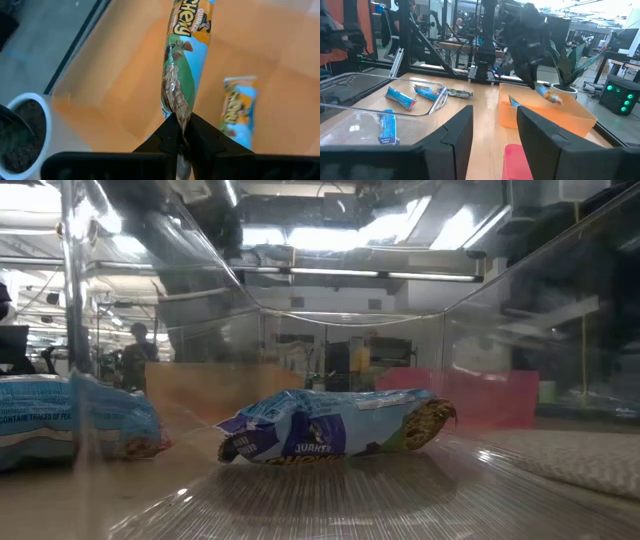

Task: Pick and place Granola Bars by type
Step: Put the yellow granola bar into the orange bin, then put the blue granola bar into the transparent bin

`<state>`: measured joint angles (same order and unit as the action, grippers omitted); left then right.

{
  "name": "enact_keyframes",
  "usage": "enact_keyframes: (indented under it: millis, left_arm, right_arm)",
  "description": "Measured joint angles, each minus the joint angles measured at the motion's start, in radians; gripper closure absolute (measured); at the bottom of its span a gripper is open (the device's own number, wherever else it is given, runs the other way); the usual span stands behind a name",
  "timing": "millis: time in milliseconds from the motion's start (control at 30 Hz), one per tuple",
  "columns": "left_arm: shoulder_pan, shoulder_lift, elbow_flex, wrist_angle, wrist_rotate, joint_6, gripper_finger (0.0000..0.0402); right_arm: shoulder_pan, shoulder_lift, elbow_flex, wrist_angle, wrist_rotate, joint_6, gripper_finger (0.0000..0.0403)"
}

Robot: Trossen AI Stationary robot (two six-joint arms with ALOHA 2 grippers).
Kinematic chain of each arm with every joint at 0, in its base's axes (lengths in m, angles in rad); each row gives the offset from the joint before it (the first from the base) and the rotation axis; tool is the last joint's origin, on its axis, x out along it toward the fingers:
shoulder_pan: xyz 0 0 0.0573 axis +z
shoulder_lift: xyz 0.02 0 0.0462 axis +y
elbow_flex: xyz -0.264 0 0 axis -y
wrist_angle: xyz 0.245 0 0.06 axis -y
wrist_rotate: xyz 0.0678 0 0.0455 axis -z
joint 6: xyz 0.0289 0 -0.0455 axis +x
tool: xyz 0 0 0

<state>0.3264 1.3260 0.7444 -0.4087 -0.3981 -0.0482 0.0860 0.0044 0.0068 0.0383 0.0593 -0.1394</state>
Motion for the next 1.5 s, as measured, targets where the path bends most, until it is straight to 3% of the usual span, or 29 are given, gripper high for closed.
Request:
enact_keyframes:
  millis: [433,800,1500]
  left_arm:
    - [0.075,0.161,0.0,0.031,0.066,0.019,0.038]
    - [0.109,0.196,0.0,0.044,0.097,0.018,0.0375]
    - [0.076,0.143,0.0,-0.034,0.111,-0.035,0.0268]
  right_arm:
    - [0.0,0.0,0.0,0.0,0.0,0.0,0.0247]
    - [0.0,0.0,0.0,0.0,0.0,0.0,0.0247]
    - [0.0,0.0,0.0,0.0,0.0,0.0,0.0247]
